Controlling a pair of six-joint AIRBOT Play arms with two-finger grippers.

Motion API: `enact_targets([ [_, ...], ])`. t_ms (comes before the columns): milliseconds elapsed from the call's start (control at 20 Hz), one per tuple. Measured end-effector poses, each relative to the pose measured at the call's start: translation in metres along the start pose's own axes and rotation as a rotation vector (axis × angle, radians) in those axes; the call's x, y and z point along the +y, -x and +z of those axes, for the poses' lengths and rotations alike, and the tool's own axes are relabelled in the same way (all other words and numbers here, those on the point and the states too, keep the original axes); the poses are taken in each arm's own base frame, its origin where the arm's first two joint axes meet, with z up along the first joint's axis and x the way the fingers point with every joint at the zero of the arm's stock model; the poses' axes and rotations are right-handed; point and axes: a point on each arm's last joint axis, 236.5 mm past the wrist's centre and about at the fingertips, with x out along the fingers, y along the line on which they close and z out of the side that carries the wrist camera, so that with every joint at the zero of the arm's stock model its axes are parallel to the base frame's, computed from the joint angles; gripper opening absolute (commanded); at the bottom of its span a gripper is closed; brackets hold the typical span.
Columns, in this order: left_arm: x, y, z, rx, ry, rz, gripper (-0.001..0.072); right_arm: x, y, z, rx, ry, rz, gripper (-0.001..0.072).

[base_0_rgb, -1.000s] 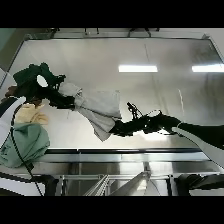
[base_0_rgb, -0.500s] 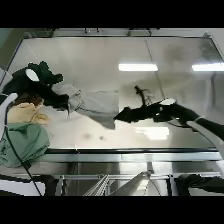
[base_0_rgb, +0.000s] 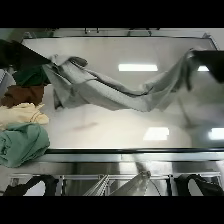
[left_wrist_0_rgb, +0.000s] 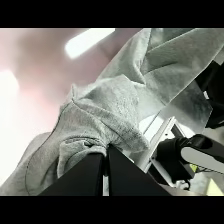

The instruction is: Fold the shirts.

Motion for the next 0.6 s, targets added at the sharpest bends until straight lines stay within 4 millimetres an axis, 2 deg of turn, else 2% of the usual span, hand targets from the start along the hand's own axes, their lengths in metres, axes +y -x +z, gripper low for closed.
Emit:
enact_targets([
  [100,-0.023,0.015,0.000,-0.035,-0.070,0.038,0.0024,0.017,0.021,0.017,-0.060,0.126,-0.077,0.0013],
  [200,-0.024,0.018,-0.010,-0.036,-0.069,0.077,0.0024,0.005,0.031,0.018,-0.054,0.155,-0.183,0.0012],
  [250,-0.016,0.016,-0.018,-0.023,-0.044,0.089,0.0024,-0.010,0.034,0.015,-0.041,0.137,-0.229,0.0013],
  [350,0.009,0.004,-0.037,0.018,0.048,0.088,0.0024,-0.051,0.035,0.002,0.003,0.057,-0.304,0.0013],
  [500,0.064,-0.024,-0.070,0.097,0.244,0.046,0.0023,-0.127,0.031,-0.036,0.098,-0.133,-0.374,0.0013],
  [550,0.083,-0.035,-0.080,0.119,0.306,0.031,0.0096,-0.151,0.029,-0.053,0.134,-0.201,-0.394,0.0015],
  [600,0.107,-0.047,-0.091,0.138,0.371,0.018,0.0443,-0.179,0.027,-0.073,0.172,-0.276,-0.415,0.0200],
])
